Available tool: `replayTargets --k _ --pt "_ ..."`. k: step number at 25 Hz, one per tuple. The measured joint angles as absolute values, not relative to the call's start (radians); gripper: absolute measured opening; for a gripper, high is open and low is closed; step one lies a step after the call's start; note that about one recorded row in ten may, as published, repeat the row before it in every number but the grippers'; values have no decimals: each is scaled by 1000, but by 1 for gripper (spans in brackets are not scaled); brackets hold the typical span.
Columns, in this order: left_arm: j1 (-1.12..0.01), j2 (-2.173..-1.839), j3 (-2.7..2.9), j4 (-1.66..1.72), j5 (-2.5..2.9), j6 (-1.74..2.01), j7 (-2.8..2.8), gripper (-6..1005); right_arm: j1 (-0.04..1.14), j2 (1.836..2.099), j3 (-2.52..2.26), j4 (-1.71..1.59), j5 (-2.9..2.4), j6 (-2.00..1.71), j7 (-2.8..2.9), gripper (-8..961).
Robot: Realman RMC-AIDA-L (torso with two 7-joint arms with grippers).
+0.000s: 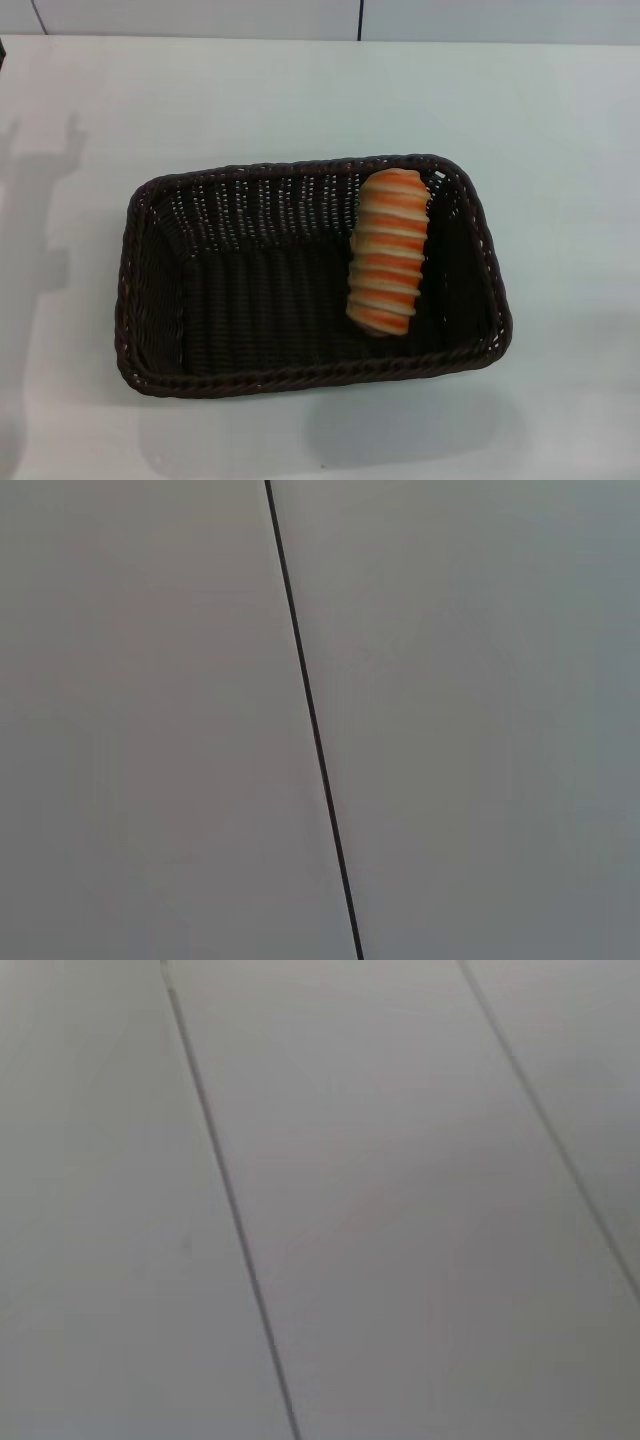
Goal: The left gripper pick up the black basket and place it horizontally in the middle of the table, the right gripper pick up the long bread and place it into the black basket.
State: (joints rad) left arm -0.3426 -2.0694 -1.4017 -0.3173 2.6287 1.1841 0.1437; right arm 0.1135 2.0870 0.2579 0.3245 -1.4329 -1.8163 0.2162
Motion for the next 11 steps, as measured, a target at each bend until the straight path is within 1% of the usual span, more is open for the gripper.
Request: replayTargets --k 6,11 --pt "-308 -2073 -1399 -319 2624 1217 133 780 112 2088 248 325 -1427 -1816 216 826" --pt "-307 -2074 -1401 -312 2613 1212 133 780 120 2088 248 326 -1429 -1815 215 826"
